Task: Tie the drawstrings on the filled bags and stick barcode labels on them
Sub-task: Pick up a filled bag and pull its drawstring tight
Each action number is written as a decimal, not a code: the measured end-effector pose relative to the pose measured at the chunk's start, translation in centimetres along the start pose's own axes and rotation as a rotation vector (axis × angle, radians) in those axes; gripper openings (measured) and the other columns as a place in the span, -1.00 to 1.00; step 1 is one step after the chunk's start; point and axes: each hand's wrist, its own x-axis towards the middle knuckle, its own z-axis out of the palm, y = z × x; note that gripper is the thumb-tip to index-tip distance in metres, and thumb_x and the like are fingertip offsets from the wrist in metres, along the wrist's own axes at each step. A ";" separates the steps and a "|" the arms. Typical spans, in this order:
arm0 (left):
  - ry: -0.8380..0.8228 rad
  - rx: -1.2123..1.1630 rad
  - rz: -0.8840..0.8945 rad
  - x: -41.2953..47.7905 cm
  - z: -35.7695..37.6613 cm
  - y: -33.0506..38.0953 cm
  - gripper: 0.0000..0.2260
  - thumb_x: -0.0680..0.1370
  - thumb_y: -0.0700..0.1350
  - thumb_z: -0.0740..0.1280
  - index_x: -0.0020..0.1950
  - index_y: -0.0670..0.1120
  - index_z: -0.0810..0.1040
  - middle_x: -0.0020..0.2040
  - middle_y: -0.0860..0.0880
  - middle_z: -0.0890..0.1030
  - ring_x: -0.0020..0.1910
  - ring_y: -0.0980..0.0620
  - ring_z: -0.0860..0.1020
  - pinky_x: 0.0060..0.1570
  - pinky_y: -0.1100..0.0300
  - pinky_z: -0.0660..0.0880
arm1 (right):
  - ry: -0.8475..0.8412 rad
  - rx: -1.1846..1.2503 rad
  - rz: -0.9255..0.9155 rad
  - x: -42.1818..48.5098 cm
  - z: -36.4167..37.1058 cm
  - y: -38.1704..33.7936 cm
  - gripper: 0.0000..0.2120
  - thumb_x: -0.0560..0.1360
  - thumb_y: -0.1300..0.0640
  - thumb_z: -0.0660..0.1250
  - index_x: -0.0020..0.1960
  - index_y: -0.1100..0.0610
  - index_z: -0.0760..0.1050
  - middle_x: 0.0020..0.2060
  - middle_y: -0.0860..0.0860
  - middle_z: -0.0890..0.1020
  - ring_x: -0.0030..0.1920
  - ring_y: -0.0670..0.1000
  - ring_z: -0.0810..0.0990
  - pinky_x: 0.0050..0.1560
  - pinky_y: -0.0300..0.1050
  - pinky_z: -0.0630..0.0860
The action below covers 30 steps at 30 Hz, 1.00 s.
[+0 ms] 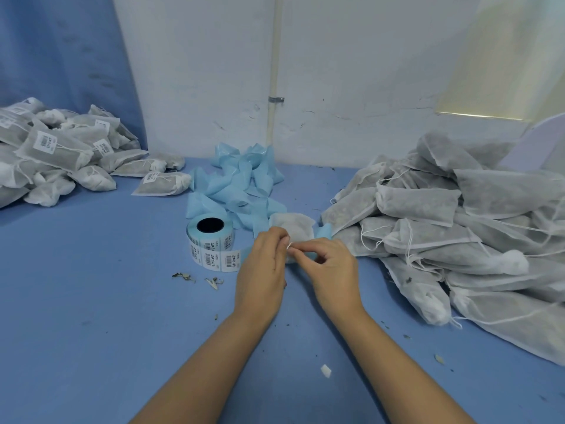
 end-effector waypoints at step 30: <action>-0.081 -0.205 -0.060 0.2 -0.2 0.8 -0.88 0.62 -0.21 0.21 -0.06 -0.17 0.52 -0.17 -0.05 0.60 -0.21 0.20 0.51 -0.16 0.45 0.39 | -0.149 0.834 0.503 0.6 -0.5 -0.7 -0.86 0.50 0.30 0.28 -0.21 0.18 0.54 -0.36 -0.03 0.61 -0.34 -0.16 0.57 -0.23 -0.24 0.33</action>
